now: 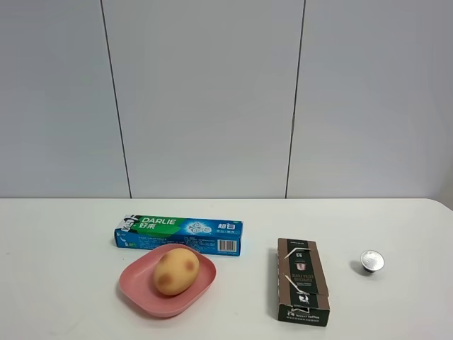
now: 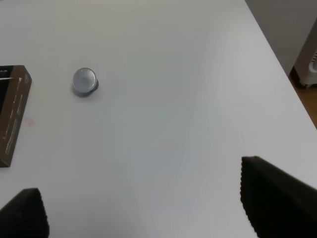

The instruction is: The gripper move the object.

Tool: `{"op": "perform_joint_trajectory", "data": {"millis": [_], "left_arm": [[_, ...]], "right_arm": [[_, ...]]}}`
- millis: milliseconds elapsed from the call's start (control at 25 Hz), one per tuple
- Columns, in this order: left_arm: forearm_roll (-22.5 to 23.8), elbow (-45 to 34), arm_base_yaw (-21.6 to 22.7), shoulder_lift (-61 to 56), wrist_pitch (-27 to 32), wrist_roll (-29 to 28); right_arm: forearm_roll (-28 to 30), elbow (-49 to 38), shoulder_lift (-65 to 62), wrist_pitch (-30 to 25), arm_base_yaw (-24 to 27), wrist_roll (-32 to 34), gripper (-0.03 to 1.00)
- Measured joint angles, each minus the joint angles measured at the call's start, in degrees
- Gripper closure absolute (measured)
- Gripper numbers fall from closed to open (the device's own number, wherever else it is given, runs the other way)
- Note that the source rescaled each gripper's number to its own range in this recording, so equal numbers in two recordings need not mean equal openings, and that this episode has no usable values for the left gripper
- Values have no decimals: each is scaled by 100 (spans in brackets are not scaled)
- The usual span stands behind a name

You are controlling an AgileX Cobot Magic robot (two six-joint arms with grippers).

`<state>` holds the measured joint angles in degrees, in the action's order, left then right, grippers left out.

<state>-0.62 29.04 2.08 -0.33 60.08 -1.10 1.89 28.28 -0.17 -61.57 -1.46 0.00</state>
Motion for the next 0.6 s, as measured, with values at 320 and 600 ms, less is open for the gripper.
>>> {"op": "perform_joint_trajectory", "data": {"millis": [320,600], "left_arm": [[0,0,0,0,0,0],[0,0,0,0,0,0]], "right_arm": [[0,0,0,0,0,0,26],[0,0,0,0,0,0,26]]}}
